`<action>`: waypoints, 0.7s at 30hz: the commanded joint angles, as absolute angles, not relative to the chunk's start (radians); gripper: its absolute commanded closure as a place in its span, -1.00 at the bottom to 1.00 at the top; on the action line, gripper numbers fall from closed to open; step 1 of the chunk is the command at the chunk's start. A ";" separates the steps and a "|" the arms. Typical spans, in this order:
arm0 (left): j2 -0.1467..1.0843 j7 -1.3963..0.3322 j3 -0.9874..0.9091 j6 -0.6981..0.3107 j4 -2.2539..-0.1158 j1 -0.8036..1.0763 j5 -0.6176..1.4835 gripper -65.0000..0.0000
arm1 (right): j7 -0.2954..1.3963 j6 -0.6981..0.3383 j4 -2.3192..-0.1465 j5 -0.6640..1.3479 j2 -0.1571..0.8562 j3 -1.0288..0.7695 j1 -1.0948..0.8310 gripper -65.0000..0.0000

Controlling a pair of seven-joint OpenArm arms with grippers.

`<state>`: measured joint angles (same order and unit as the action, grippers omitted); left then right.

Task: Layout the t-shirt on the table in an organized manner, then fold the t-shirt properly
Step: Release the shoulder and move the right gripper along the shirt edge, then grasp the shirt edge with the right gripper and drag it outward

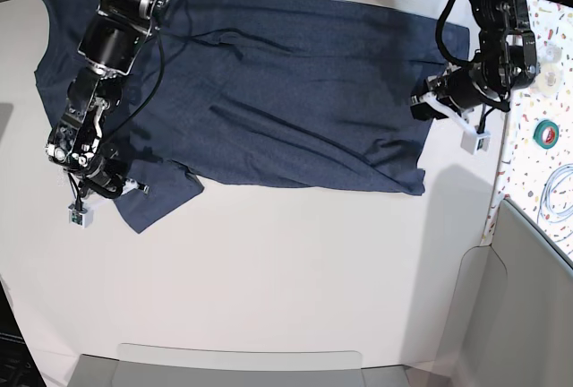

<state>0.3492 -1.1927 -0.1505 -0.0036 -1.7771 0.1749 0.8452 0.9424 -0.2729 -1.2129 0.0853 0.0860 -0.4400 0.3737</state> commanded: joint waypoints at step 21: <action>0.384 -1.056 -0.157 -0.010 -1.791 0.314 0.759 0.85 | 0.757 -0.079 -1.061 0.102 0.232 -0.441 0.472 1.00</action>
